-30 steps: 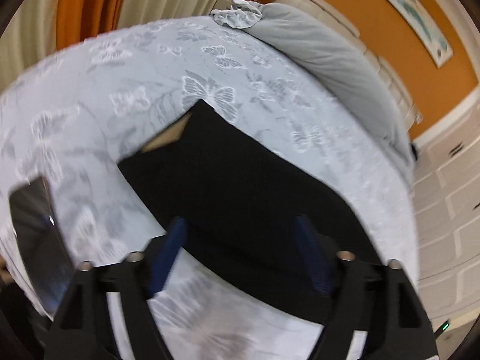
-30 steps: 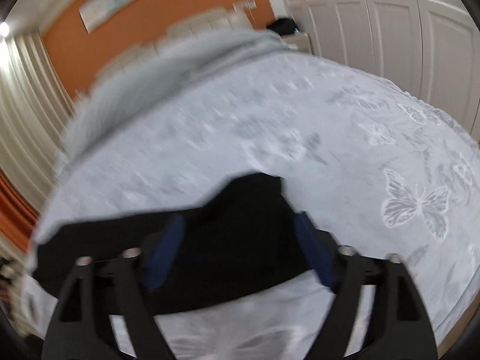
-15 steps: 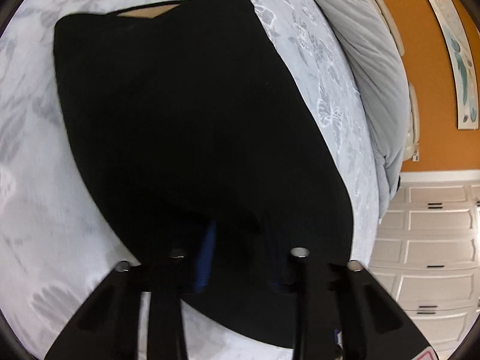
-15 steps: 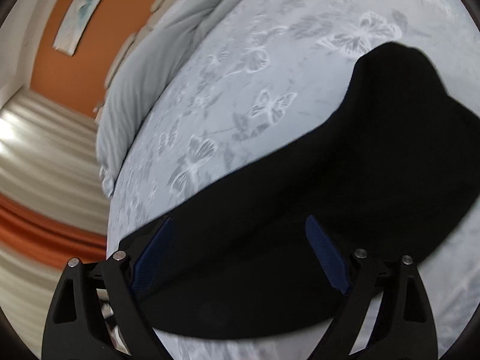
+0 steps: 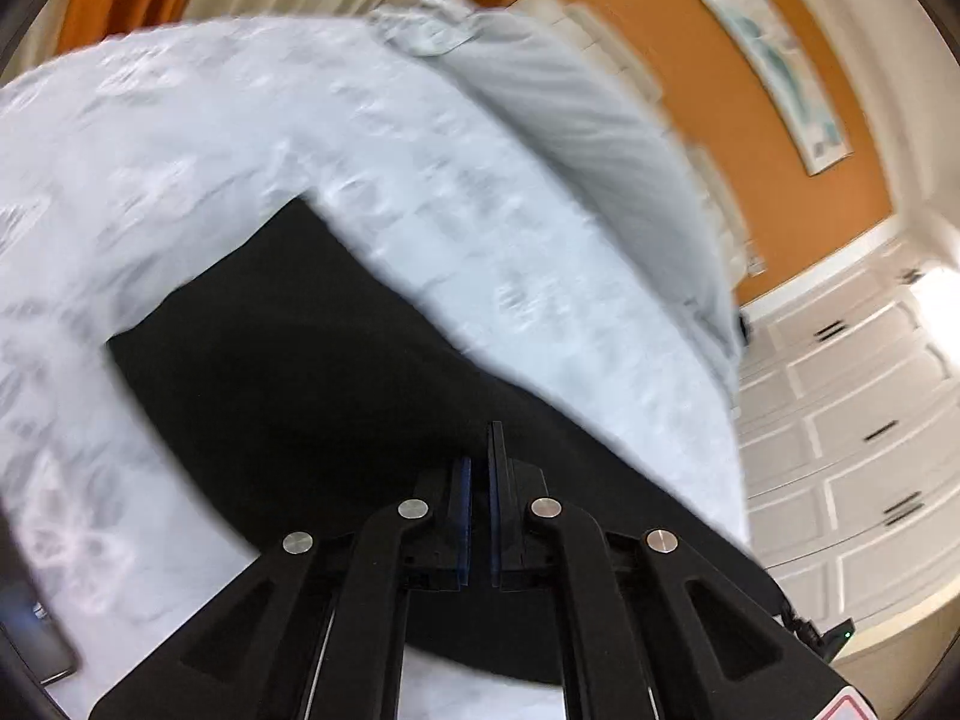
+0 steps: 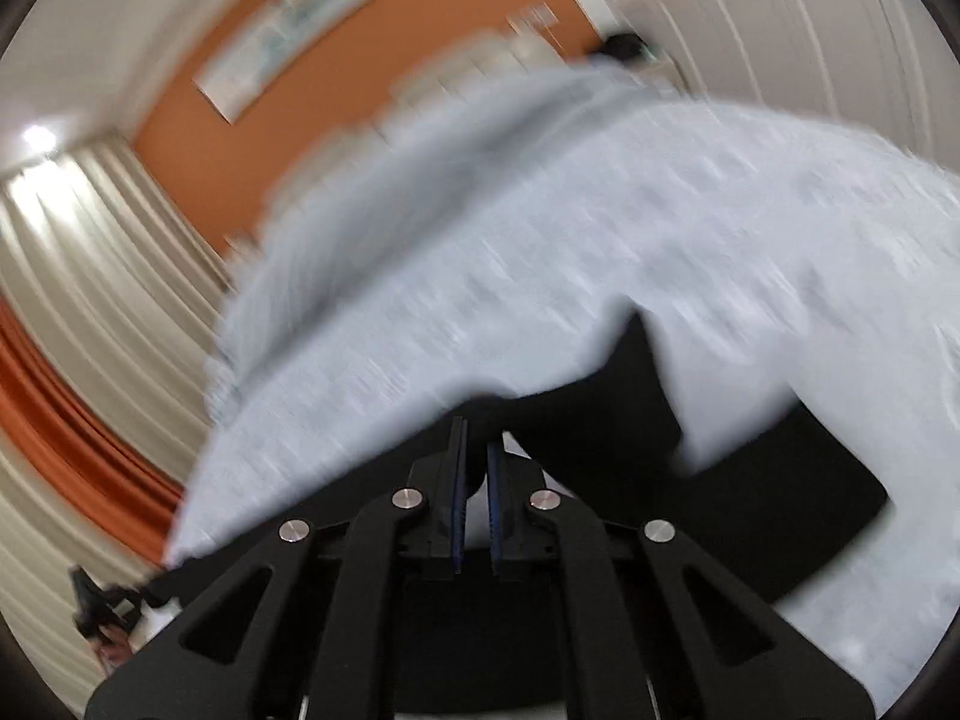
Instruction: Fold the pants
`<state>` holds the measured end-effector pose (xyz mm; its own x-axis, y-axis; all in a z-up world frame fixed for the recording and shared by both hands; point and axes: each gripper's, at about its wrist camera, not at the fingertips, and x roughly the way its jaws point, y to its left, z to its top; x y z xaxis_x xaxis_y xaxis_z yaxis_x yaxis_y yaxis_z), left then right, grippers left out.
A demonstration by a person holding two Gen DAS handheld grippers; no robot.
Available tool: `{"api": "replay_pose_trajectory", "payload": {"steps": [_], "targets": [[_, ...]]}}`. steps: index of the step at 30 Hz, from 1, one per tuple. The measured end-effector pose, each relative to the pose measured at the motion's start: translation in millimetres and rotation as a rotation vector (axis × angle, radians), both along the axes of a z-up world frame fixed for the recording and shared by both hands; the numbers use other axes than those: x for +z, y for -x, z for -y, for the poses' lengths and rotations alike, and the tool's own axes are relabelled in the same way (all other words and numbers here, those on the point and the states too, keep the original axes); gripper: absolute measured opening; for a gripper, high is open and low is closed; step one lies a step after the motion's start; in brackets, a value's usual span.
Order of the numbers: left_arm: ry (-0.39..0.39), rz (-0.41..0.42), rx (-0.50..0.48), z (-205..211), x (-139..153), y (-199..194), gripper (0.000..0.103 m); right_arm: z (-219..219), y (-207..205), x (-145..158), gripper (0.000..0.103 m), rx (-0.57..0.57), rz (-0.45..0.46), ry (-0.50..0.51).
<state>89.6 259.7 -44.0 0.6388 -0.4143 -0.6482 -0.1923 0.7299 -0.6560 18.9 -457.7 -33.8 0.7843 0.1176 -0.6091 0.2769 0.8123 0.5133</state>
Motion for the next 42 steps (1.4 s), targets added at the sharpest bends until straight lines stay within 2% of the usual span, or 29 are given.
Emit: {"api": "replay_pose_trajectory", "payload": {"steps": [2, 4, 6, 8, 9, 11, 12, 13, 15, 16, 17, 18, 19, 20, 22, 25, 26, 27, 28, 31, 32, 34, 35, 36, 38, 39, 40, 41, 42], "targets": [[0.011, -0.13, -0.014, -2.2, -29.4, 1.9, 0.002, 13.2, 1.8, -43.0, 0.005, -0.005, -0.166, -0.077], [0.001, -0.213, -0.034, 3.0, -46.0, 1.6, 0.002, 17.9, 2.6, -76.2, 0.005, -0.001, -0.301, -0.08], [-0.032, -0.245, -0.041, 10.4, -51.8, 3.9, 0.003, 14.3, 7.8, -78.7, 0.009, 0.019, -0.318, -0.063], [-0.045, -0.223, -0.03, 12.8, -43.5, 3.3, 0.003, 13.5, 10.9, -74.4, 0.012, 0.034, -0.289, -0.095], [-0.045, -0.217, -0.028, 10.0, -40.4, 1.7, 0.003, 15.8, 11.9, -72.2, 0.018, 0.027, -0.264, -0.126], [-0.05, -0.211, -0.016, 9.7, -36.4, 3.0, 0.004, 24.1, 8.2, -70.8, 0.052, 0.017, -0.216, -0.205], [-0.052, -0.219, -0.008, 9.3, -37.1, 1.8, 0.004, 29.1, 6.1, -70.6, 0.084, 0.008, -0.195, -0.241], [-0.046, -0.23, 0.002, 10.7, -39.6, -0.7, 0.004, 34.2, 4.0, -71.5, 0.089, -0.009, -0.168, -0.275], [-0.022, -0.254, 0.022, 12.6, -45.3, -8.4, 0.004, 39.0, -0.2, -70.4, 0.089, -0.007, -0.136, -0.299], [-0.005, -0.261, 0.033, 9.8, -50.7, -17.7, 0.004, 38.8, -4.0, -73.3, 0.086, -0.002, -0.127, -0.31], [0.013, -0.267, 0.042, 2.7, -58.3, -22.9, 0.004, 40.0, -8.2, -75.9, 0.079, 0.0, -0.106, -0.325], [0.017, -0.269, 0.047, -0.6, -60.5, -22.2, 0.004, 39.3, -13.9, -79.1, 0.05, 0.009, -0.105, -0.324], [0.016, -0.269, 0.05, -4.6, -62.2, -21.7, 0.004, 35.7, -20.7, -81.5, 0.028, 0.027, -0.125, -0.299], [0.001, -0.267, 0.047, -2.7, -61.7, -24.7, 0.004, 34.6, -23.9, -78.2, 0.018, 0.032, -0.136, -0.271], [-0.03, -0.255, 0.044, -1.6, -59.0, -24.8, 0.003, 22.8, -24.3, -54.8, 0.011, 0.054, -0.084, -0.192], [-0.046, -0.237, 0.039, -4.9, -54.9, -19.8, 0.003, 13.9, 5.7, 10.2, 0.006, 0.034, 0.128, -0.139], [-0.046, -0.246, 0.033, -5.4, -56.1, -20.1, 0.003, 16.4, 15.9, 17.4, 0.006, 0.008, 0.146, -0.121], [-0.046, -0.259, 0.029, -10.3, -60.5, -16.5, 0.003, 22.5, 30.4, 17.5, 0.007, -0.044, 0.119, -0.072], [-0.047, -0.275, 0.024, -11.9, -64.1, -14.0, 0.003, 31.6, 38.9, 3.7, 0.007, -0.09, 0.029, -0.036], [-0.053, -0.318, 0.02, -12.5, -73.4, -17.1, 0.004, 66.6, 46.3, -61.9, 0.01, -0.175, -0.252, -0.107], [-0.048, -0.319, 0.022, -12.6, -73.1, -18.1, 0.004, 74.9, 45.3, -78.3, 0.011, -0.167, -0.302, -0.143], [-0.051, -0.316, 0.025, -11.0, -70.9, -18.3, 0.005, 84.9, 48.3, -92.6, 0.014, -0.17, -0.331, -0.192], [-0.049, -0.317, 0.032, -10.7, -70.2, -18.4, 0.006, 90.1, 51.7, -94.4, 0.016, -0.171, -0.305, -0.239], [-0.039, -0.322, 0.041, -10.5, -70.8, -18.2, 0.009, 93.4, 54.6, -91.9, 0.021, -0.179, -0.275, -0.268], [-0.011, -0.323, 0.05, -10.8, -73.2, -18.6, 0.013, 94.8, 56.3, -84.0, 0.051, -0.181, -0.219, -0.284], [-0.008, -0.32, 0.051, -11.1, -73.0, -18.3, 0.013, 93.2, 53.9, -81.3, 0.069, -0.184, -0.199, -0.278], [-0.008, -0.315, 0.05, -10.3, -72.4, -19.4, 0.013, 92.7, 51.7, -81.3, 0.064, -0.186, -0.187, -0.261], [-0.014, -0.305, 0.044, -8.8, -71.4, -20.5, 0.009, 90.9, 42.1, -83.7, 0.054, -0.176, -0.196, -0.234], [-0.019, -0.294, 0.044, -8.5, -69.6, -20.6, 0.003, 85.8, 31.2, -84.3, 0.021, -0.152, -0.217, -0.195]]}}
